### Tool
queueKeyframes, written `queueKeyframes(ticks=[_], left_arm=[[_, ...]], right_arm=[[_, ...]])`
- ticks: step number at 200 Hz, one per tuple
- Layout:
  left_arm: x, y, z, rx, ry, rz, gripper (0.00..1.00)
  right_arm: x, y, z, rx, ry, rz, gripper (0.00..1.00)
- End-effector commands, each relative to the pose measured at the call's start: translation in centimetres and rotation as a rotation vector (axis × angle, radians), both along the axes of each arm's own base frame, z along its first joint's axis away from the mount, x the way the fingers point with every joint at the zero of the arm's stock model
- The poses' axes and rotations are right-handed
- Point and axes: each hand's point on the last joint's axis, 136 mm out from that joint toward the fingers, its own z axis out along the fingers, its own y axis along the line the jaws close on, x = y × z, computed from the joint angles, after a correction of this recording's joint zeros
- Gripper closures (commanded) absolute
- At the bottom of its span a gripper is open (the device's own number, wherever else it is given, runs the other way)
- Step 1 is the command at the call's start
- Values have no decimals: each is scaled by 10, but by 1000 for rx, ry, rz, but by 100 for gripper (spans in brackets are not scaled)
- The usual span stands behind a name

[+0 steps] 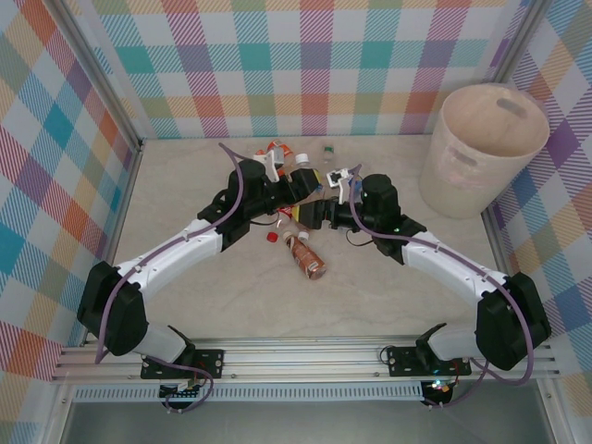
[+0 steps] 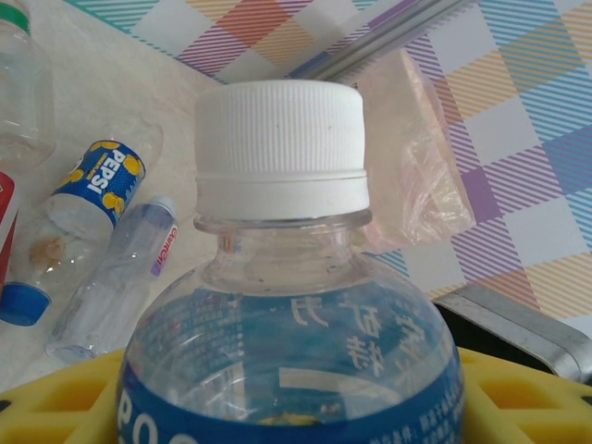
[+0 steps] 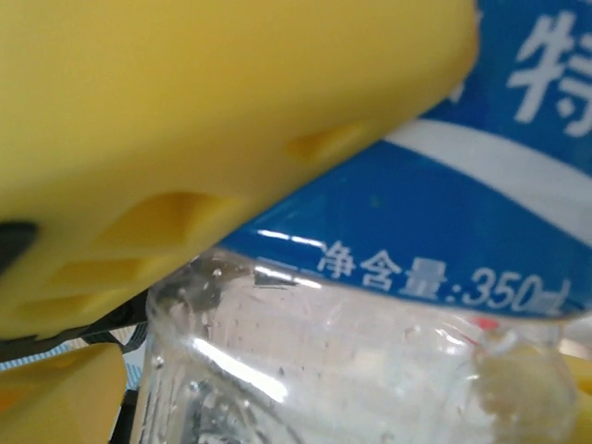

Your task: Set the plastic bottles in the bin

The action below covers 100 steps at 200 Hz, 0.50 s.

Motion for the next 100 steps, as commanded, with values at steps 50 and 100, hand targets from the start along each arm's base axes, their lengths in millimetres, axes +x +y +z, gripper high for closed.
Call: queueKeyframes(ticks=[50,100], left_arm=[[-3,-9,18,-29,-47,-30,43],[-3,-8,17,-26,-41,-24,43]], right_arm=[[6,-7,13,-3,-104,-59,34],[6,-11,13,-25,-115,-75,41]])
